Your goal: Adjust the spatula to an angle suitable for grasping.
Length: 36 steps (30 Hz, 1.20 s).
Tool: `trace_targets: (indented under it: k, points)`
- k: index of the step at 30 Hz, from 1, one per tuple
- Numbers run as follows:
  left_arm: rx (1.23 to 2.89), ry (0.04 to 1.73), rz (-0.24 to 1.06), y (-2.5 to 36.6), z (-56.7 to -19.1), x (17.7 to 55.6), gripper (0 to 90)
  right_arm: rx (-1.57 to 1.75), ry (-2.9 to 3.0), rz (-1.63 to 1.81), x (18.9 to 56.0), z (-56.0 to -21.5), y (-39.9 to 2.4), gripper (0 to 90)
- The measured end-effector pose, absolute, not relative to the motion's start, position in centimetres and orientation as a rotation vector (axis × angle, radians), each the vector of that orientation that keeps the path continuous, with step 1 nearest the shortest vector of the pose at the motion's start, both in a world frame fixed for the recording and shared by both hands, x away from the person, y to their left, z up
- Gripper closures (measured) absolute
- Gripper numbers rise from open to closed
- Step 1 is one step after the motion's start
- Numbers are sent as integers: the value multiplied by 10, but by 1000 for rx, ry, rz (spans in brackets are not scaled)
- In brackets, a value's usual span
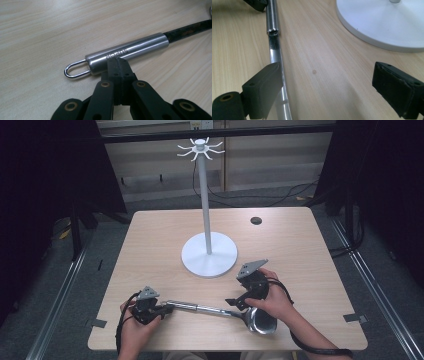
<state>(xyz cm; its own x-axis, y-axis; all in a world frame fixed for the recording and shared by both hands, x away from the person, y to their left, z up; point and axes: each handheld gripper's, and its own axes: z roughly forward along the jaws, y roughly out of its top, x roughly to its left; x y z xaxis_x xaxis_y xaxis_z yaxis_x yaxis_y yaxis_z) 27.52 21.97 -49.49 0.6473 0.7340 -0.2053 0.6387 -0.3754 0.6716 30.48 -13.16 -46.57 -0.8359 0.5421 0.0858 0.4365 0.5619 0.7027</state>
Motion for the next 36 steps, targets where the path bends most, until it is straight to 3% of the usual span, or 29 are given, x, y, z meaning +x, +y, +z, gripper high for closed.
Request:
trace_targets:
  k: [20,26,36]
  points:
    - [2111,1070,166,206,-498,295,889,875,2627,1110,291,-462,-145,106]
    - [2087,1086,169,209,-497,293,831,886,2640,1102,290,-463,-143,113]
    - [2040,1107,232,218,-495,286,636,836,2699,1082,293,-469,-131,150]
